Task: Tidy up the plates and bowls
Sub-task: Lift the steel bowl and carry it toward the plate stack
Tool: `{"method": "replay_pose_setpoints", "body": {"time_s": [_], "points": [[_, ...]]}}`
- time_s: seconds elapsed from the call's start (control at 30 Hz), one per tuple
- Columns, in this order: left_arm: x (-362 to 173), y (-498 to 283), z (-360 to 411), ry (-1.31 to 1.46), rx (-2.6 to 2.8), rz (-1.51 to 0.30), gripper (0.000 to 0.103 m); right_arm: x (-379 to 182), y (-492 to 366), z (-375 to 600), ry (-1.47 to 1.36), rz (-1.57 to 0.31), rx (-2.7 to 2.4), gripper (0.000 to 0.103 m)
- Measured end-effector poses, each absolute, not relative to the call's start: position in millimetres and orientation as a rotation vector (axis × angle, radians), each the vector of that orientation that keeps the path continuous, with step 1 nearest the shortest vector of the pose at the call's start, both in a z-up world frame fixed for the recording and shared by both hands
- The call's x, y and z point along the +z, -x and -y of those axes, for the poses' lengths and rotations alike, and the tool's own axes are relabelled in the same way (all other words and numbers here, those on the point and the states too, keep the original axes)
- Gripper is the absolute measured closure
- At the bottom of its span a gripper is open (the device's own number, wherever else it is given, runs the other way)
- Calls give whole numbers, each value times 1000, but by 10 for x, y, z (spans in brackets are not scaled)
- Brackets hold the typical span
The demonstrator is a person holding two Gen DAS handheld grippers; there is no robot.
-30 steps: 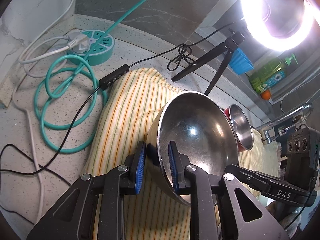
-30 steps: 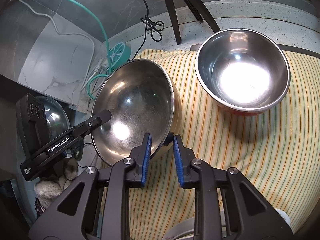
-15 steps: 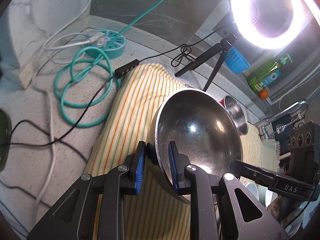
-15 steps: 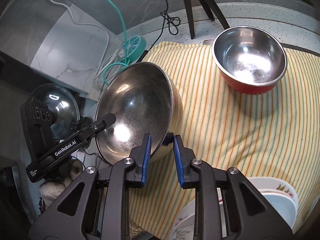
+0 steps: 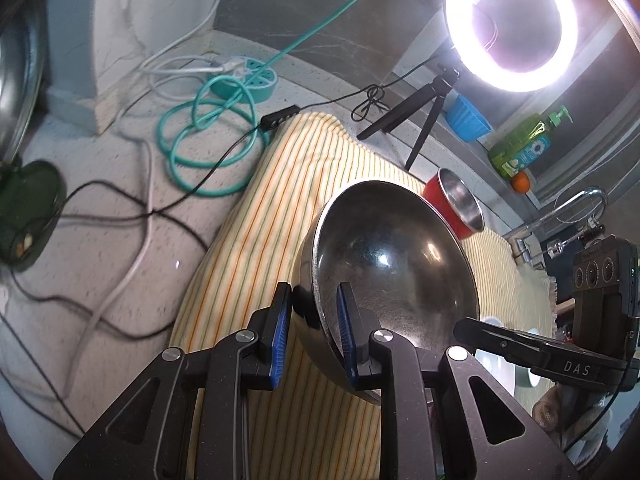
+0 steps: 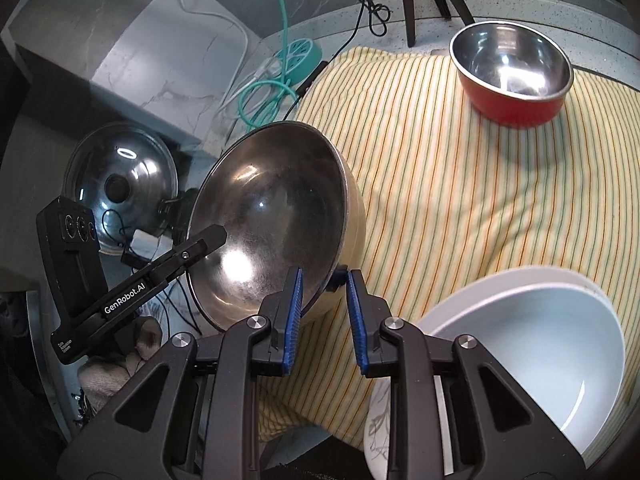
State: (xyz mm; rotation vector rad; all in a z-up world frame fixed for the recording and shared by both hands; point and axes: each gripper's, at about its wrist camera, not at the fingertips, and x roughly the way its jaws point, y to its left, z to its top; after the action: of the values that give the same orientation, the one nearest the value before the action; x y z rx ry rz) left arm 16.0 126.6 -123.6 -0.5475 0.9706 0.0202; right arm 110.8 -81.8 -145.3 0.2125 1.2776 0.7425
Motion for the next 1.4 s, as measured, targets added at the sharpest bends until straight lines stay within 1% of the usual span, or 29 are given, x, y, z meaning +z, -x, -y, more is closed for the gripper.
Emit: {"method": "replay_pose_setpoints", "body": {"time_s": [0.5, 0.97, 1.33, 1.4], "points": [[-1344, 369, -1188, 591, 54, -1002, 83, -1608, -673, 841, -154, -1332, 780, 80], [-1451, 472, -1168, 598, 60, -1036, 83, -1706, -561, 815, -142, -1358, 779, 80], [-1467, 498, -1171, 598, 69, -1043, 83, -1671, -532, 803, -124, -1337, 784, 80], [-1469, 502, -1177, 597, 74, -1045, 81, -1660, -524, 803, -118, -1330, 785, 80]]}}
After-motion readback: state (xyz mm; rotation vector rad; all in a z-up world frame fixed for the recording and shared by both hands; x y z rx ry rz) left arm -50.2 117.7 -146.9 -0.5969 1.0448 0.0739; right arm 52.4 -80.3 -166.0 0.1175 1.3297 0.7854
